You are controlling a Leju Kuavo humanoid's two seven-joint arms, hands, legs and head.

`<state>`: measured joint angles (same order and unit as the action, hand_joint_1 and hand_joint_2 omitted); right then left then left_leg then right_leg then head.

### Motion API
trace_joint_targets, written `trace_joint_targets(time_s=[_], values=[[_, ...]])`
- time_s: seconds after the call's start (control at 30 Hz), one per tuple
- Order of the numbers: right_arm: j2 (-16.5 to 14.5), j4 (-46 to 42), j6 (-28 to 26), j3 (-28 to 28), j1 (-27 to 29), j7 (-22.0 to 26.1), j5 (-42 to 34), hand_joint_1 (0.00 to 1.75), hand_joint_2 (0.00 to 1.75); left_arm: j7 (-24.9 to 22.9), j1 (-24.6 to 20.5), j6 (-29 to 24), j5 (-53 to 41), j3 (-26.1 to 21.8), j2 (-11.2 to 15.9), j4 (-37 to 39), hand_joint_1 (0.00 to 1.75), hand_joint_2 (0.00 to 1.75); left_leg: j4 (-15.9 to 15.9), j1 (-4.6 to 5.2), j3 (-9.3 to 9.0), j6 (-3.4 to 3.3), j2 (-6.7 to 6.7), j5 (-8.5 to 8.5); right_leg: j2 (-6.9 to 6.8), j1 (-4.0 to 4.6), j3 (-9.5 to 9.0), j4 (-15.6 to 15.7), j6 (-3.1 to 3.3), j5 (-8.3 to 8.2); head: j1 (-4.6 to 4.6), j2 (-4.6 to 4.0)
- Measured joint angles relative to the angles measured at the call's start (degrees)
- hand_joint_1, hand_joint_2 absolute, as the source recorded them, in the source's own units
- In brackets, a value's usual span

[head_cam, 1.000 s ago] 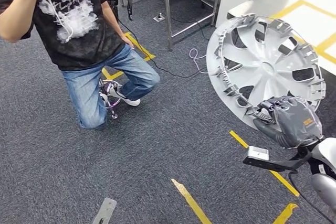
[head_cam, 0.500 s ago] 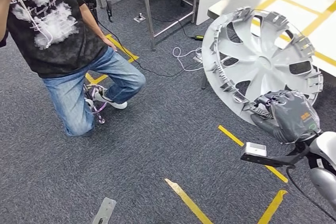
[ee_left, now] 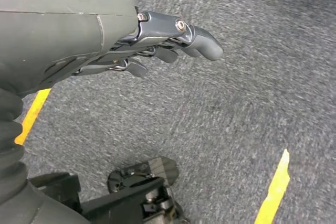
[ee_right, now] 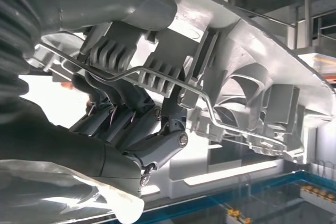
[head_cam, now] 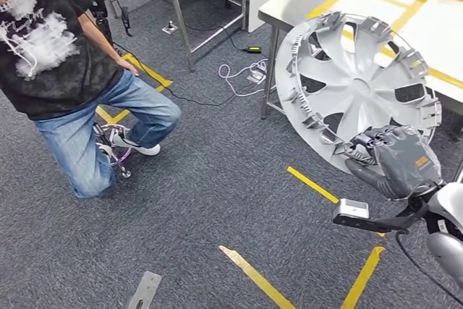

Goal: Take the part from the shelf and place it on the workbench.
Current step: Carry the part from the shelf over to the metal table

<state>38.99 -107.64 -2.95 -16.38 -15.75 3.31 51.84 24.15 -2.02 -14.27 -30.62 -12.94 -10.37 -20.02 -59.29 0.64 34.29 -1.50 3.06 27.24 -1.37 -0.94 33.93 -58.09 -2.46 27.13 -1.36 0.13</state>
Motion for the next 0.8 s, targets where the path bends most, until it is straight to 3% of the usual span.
trace_joint_targets(time_s=[0.07,0.17,0.2,0.23,0.27,0.33,0.4,0.43,0.5,0.57,0.63,0.7,0.73,0.77,0.8], values=[[0.0,-0.02,-0.01,0.01,-0.05,-0.04,-0.03,1.75,1.75,0.02,-0.1,0.0,-0.01,0.0,-0.01,0.0,0.0,1.75,-3.02,-0.2,1.15,0.57,-1.0,2.15,0.62,-0.16,-0.14,0.14,0.78,-0.13,0.14,0.0],[0.0,-0.02,-0.02,-0.04,-0.08,-0.05,-0.04,1.75,1.75,0.03,0.03,-0.01,0.05,0.0,0.01,0.0,0.0,1.75,-13.67,-0.38,5.88,0.95,-2.36,6.95,1.7,-0.13,-0.17,0.13,1.29,-0.15,0.31,0.0],[0.0,-0.01,-0.02,-0.05,-0.08,-0.04,-0.03,1.75,1.75,0.03,0.09,-0.02,0.08,0.0,0.02,0.0,0.0,1.75,-15.86,-0.39,6.93,0.89,-2.43,7.33,2.17,-0.09,-0.19,0.12,1.31,-0.15,0.33,0.0],[0.0,-0.01,-0.02,-0.06,-0.08,-0.05,-0.03,1.75,1.75,0.03,0.12,-0.03,0.1,0.0,0.03,0.0,0.0,1.75,-15.94,-0.38,7.04,0.73,-2.5,6.58,2.67,-0.05,-0.21,0.1,1.31,-0.15,0.33,0.0],[0.0,-0.01,-0.02,-0.05,-0.08,-0.05,-0.03,1.75,1.75,0.03,0.12,-0.04,0.11,0.0,0.03,0.0,0.0,1.75,-13.85,-0.37,6.2,0.47,-2.7,4.84,3.19,-0.03,-0.24,0.09,1.3,-0.15,0.33,0.0],[0.0,-0.01,-0.03,-0.05,-0.08,-0.05,-0.05,1.75,1.75,0.04,0.09,-0.05,0.13,0.0,0.06,0.0,0.0,1.75,-6.17,-0.35,2.87,-0.24,-4.31,0.77,4.1,0.02,-0.23,0.05,1.25,-0.14,0.32,0.0],[0.0,-0.01,-0.04,-0.06,-0.08,-0.05,-0.06,1.75,1.75,0.08,0.08,-0.1,0.15,0.0,0.11,0.0,0.0,1.75,-0.89,-0.31,0.68,-0.58,-5.98,-0.84,4.9,-0.07,0.1,-0.05,0.93,-0.23,0.29,0.0],[0.0,-0.01,-0.05,-0.05,-0.06,-0.07,-0.07,1.75,1.75,0.1,0.09,-0.13,0.18,-0.01,0.13,0.0,0.0,1.75,-0.2,-0.23,0.42,-0.62,-6.3,-0.7,5.27,-0.21,0.3,-0.03,0.63,-0.33,0.3,0.0],[0.03,-0.03,-0.07,0.0,0.01,-0.11,-0.1,1.75,1.75,0.13,0.03,-0.17,0.22,-0.02,0.09,0.0,0.0,1.75,0.39,-0.17,0.29,-0.83,-5.62,-0.89,5.6,-0.51,0.72,0.05,-0.06,-0.39,0.31,0.0],[0.08,-0.08,-0.09,0.08,-0.02,-0.13,-0.15,1.75,1.75,0.14,-0.07,-0.19,0.24,-0.02,0.0,0.0,0.0,1.75,1.1,-0.37,0.02,-1.29,-4.74,-1.24,4.27,-0.46,1.87,-1.8,-0.6,1.05,0.08,0.0],[0.09,-0.11,-0.1,0.07,-0.05,-0.08,-0.18,1.75,1.75,0.14,-0.04,-0.19,0.24,-0.02,-0.09,0.0,0.0,1.75,1.37,-0.43,-0.07,-1.55,-3.82,-1.36,2.49,-0.39,4.82,-8.09,-1.02,4.4,-0.14,0.0],[0.09,-0.13,-0.11,0.01,0.04,-0.03,-0.18,1.75,1.75,0.14,0.06,-0.19,0.25,-0.03,-0.13,0.0,0.0,1.75,1.32,-0.39,-0.04,-1.63,-2.9,-1.29,1.97,-0.45,7.81,-14.59,-1.43,6.63,-0.14,0.0],[0.09,-0.14,-0.11,-0.01,0.08,-0.04,-0.18,1.75,1.75,0.14,0.07,-0.19,0.26,-0.03,-0.15,0.0,0.0,1.75,1.29,-0.38,-0.05,-1.64,-2.46,-1.26,1.87,-0.48,8.12,-15.31,-1.6,6.3,-0.14,0.0],[0.09,-0.14,-0.11,0.0,0.08,-0.08,-0.19,1.75,1.75,0.14,0.06,-0.18,0.26,-0.04,-0.18,0.0,0.0,1.75,1.25,-0.41,-0.07,-1.59,-2.08,-1.21,1.69,-0.52,7.26,-13.69,-1.71,4.95,-0.14,0.0],[0.09,-0.14,-0.11,0.01,0.08,-0.12,-0.2,1.75,1.75,0.14,0.03,-0.17,0.26,-0.03,-0.23,0.0,0.0,1.75,1.19,-0.45,-0.11,-1.49,-1.73,-1.13,1.24,-0.55,5.36,-10.07,-1.77,2.97,-0.15,0.0]])
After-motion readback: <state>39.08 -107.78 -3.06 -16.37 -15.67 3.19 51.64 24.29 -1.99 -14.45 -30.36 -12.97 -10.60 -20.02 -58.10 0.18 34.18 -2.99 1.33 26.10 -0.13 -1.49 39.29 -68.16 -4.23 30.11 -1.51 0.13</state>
